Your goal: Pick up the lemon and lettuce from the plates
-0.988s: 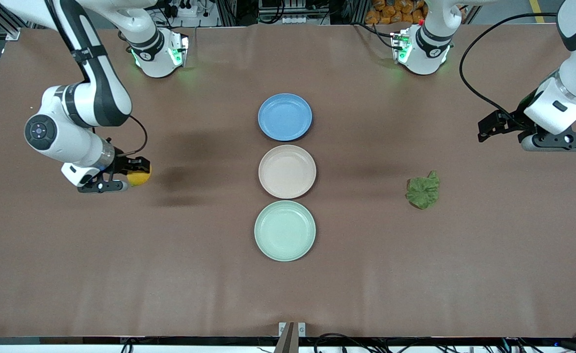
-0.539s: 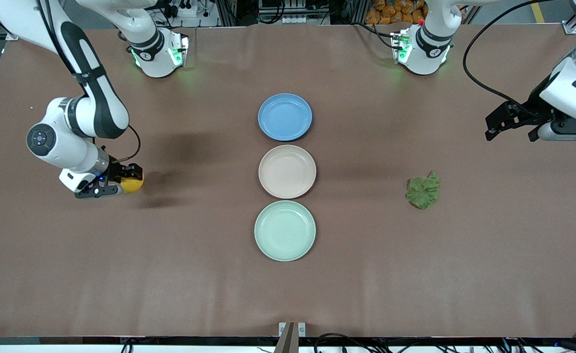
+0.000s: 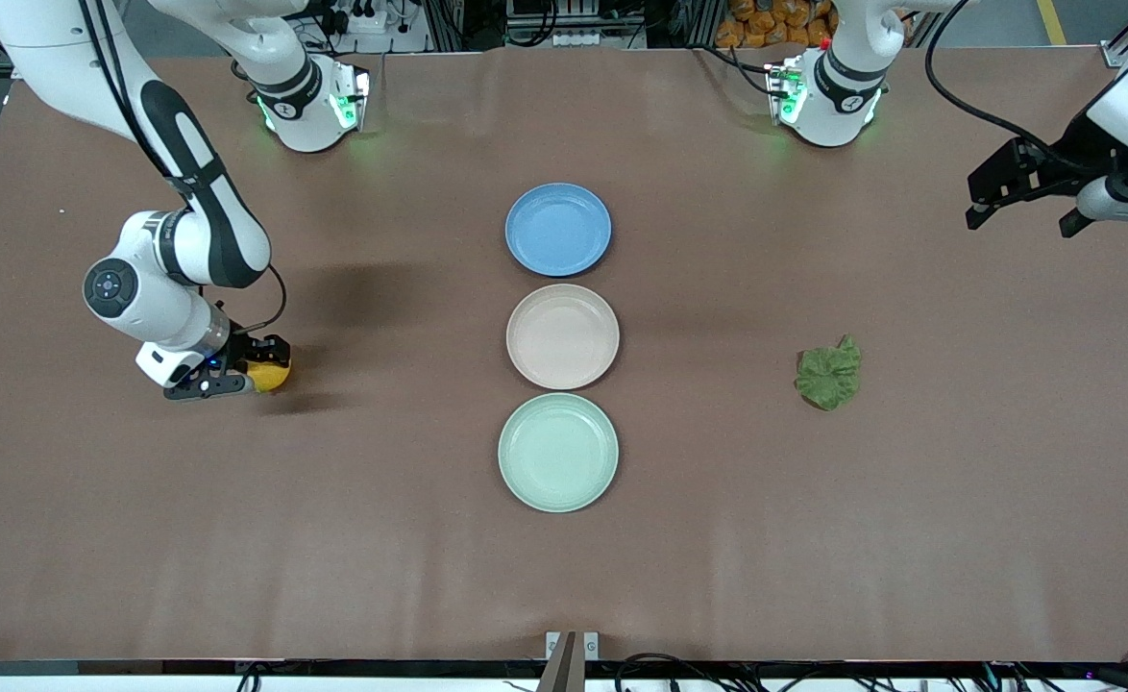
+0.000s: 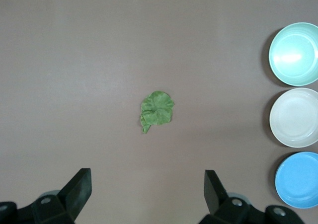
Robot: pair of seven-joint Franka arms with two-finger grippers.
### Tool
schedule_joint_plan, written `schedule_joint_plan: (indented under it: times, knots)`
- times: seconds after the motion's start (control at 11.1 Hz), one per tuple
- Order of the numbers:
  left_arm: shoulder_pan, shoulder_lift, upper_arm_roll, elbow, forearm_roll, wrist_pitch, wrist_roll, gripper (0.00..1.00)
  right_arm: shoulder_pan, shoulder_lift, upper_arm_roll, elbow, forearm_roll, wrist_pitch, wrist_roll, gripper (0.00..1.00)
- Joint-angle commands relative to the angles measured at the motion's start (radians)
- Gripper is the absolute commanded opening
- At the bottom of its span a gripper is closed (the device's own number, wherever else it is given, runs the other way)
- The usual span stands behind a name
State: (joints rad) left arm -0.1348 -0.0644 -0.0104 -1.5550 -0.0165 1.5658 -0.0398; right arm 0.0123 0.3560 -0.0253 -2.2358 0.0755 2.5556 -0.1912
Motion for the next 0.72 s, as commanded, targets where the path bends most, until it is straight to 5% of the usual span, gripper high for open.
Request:
schedule_joint_plan:
  times: [0.0,0.27,0.63]
  knots:
    - [-0.006,0.034,-0.025,0.047,0.041,-0.036,0.041,1.0,0.003,-0.067,-0.008,0.048,0.02,-0.151,-0.01,1.0]
    - [0.0,0.032,-0.023,0.05,0.035,-0.035,0.058,1.0,0.012,-0.112,-0.018,0.301,0.01,-0.581,0.117,1.0]
    - [0.011,0.032,-0.02,0.05,0.03,-0.035,0.058,1.0,0.054,-0.107,-0.013,0.398,0.016,-0.693,0.222,1.0]
